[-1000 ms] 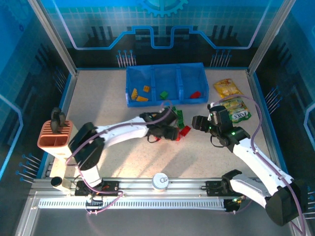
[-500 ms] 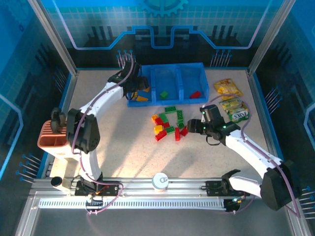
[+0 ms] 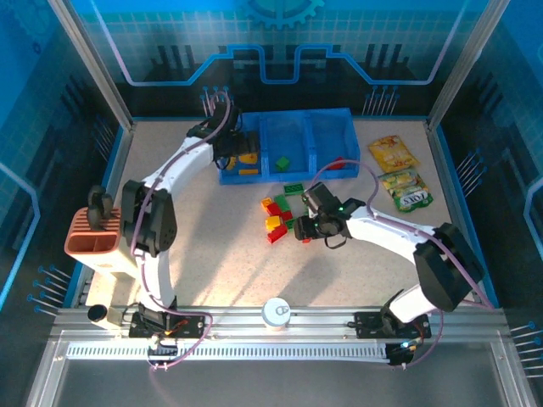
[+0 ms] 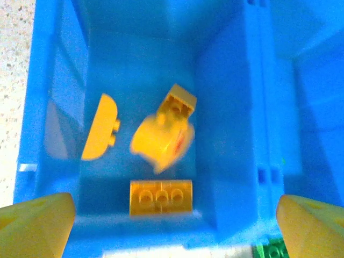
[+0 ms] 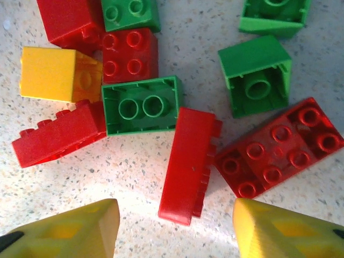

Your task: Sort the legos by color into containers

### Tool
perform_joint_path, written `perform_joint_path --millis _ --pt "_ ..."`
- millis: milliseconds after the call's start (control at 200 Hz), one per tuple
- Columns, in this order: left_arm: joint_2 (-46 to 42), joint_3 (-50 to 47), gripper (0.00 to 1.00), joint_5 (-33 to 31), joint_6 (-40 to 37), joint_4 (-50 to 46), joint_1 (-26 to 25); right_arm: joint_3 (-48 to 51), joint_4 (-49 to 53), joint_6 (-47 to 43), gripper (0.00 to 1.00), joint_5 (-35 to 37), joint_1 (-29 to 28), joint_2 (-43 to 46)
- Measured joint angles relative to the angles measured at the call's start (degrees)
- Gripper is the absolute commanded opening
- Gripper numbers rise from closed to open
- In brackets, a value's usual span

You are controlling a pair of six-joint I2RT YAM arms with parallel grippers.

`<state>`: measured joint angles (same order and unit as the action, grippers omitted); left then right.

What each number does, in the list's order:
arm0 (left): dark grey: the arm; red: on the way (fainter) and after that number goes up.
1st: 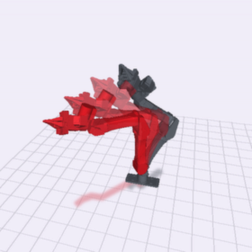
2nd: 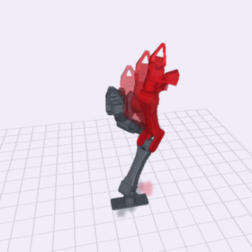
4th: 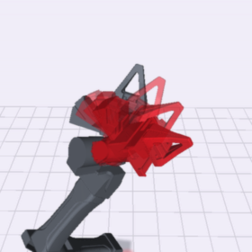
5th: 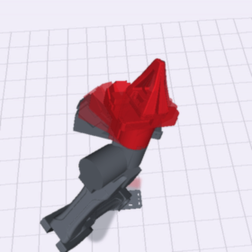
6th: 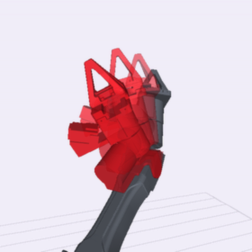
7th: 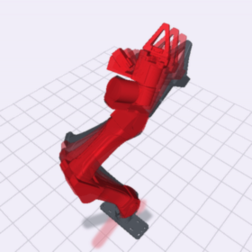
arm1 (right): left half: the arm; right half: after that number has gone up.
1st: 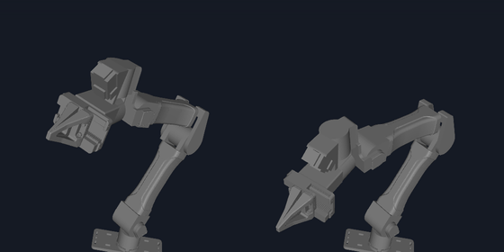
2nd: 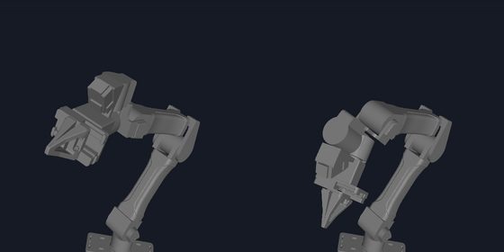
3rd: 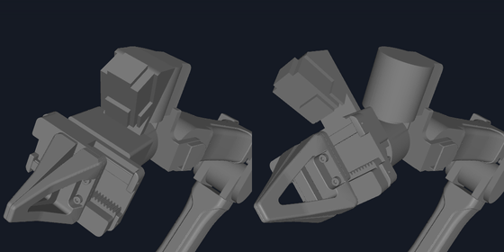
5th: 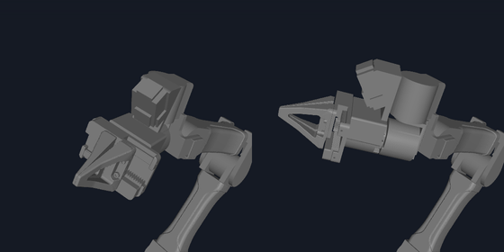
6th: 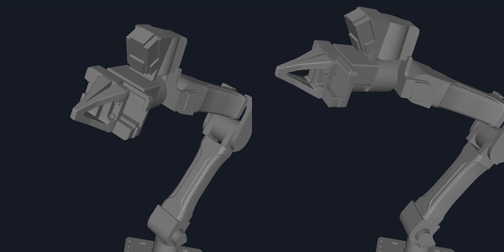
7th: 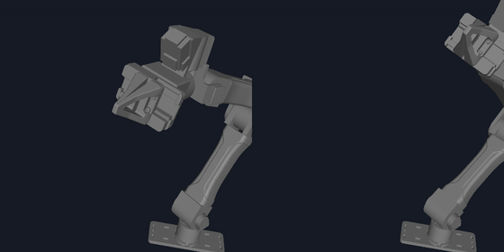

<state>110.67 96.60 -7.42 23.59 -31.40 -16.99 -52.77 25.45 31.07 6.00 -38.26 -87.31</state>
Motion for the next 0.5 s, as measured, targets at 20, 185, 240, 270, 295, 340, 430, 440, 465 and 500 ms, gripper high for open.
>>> perform_joint_path --millis 20,185,240,270,295,340,430,440,465,500 --pt "-1.68 -1.75 0.93 0.0 0.0 0.48 -0.31 -0.37 0.09 0.28 0.52 0.22 -0.09 -0.61" --pt "-17.99 -16.24 0.87 -0.35 -0.15 3.28 -5.66 -3.65 0.66 0.57 0.45 1.55 -0.81 -6.21" --pt "-22.62 -20.5 0.87 -0.52 -0.04 4.11 -7.96 -4.83 1.4 0.48 0.42 2.25 -1.16 -8.22" --pt "-24.76 -22.84 0.87 -0.66 0.0 4.33 -9.18 -5.64 1.99 0.55 0.4 2.95 -1.38 -8.96" --pt "-26.14 -24.63 0.87 -0.79 0.0 4.59 -10.03 -6.27 2.34 0.72 0.38 3.43 -1.49 -9.33" --pt "-28.35 -27.87 0.87 -0.94 0.11 4.9 -11.41 -7.15 2.62 0.55 0.34 3.87 -1.88 -9.92" --pt "-31.36 -34.38 0.86 -1.4 0.5 5.11 -13.66 -7.87 3.72 0.96 0.28 5.09 -3.04 -10.43" --pt "-31.54 -34.84 0.86 -1.4 0.59 5.09 -13.84 -7.93 3.98 0.85 0.27 5.18 -3.15 -10.43" --pt "-32.06 -36.39 0.85 -1.55 0.7 5.07 -14.36 -8.04 4.39 1.03 0.25 5.49 -3.48 -10.43" --pt "-32.76 -38.62 0.85 -1.73 1.16 5.25 -15.34 -8.22 4.9 1.01 0.21 5.84 -3.87 -10.43"
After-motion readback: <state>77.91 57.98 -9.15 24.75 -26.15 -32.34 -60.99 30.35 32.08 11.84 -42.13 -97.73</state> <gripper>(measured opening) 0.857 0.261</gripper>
